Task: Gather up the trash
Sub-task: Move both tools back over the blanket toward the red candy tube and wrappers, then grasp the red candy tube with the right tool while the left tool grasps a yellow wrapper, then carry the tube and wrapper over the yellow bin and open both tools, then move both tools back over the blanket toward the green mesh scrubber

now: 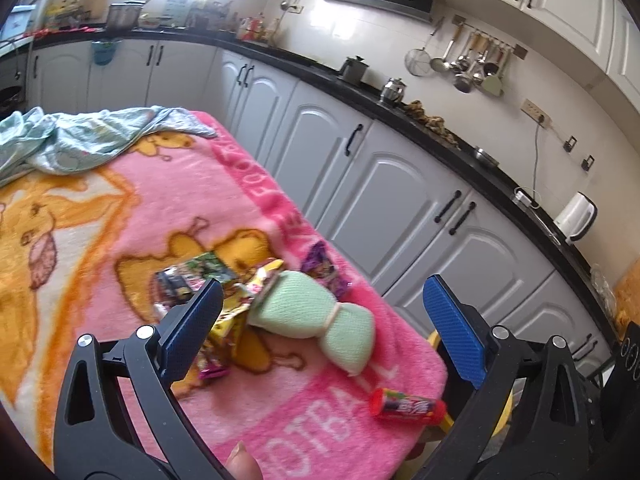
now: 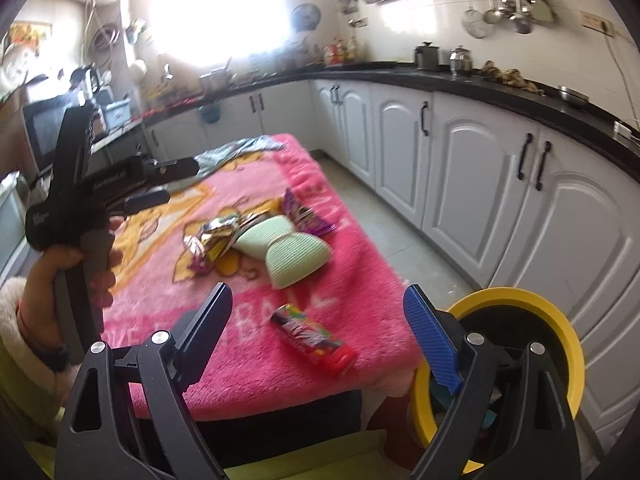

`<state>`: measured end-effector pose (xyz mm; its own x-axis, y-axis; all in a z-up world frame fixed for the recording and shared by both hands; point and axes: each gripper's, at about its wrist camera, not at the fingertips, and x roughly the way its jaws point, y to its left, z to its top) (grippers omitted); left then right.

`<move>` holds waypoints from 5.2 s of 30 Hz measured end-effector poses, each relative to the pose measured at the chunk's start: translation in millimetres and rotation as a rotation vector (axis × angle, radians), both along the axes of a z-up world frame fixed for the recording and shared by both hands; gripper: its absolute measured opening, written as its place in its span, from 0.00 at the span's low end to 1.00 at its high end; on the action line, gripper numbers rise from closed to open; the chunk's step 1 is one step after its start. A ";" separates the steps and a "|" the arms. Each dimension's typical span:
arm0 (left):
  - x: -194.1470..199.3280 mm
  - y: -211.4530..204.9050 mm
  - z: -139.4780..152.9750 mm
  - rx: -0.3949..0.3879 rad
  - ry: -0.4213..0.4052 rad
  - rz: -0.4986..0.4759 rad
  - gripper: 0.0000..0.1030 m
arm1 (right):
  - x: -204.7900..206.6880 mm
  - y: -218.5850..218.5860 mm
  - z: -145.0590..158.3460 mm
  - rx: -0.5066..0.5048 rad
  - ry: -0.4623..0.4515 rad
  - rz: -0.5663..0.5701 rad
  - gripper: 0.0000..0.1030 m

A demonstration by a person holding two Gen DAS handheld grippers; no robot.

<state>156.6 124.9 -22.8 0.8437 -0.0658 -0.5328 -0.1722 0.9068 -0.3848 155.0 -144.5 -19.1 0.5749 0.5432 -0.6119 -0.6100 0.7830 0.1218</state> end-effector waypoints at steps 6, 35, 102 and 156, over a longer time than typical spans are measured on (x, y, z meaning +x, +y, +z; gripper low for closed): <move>-3.0 14.4 -12.8 0.047 0.046 0.012 0.89 | -0.1 20.4 -17.7 -0.052 0.031 0.052 0.82; 59.7 23.6 -77.7 0.350 0.320 -0.250 0.67 | 45.2 69.6 -96.2 -0.253 0.154 0.182 0.79; 64.0 -231.3 -17.7 0.204 0.090 -0.666 0.26 | 65.0 -202.7 -22.5 0.146 0.105 -0.387 0.31; 67.3 -194.6 -45.2 0.202 0.154 -0.395 0.89 | 65.1 -186.3 -23.0 0.143 0.083 -0.435 0.77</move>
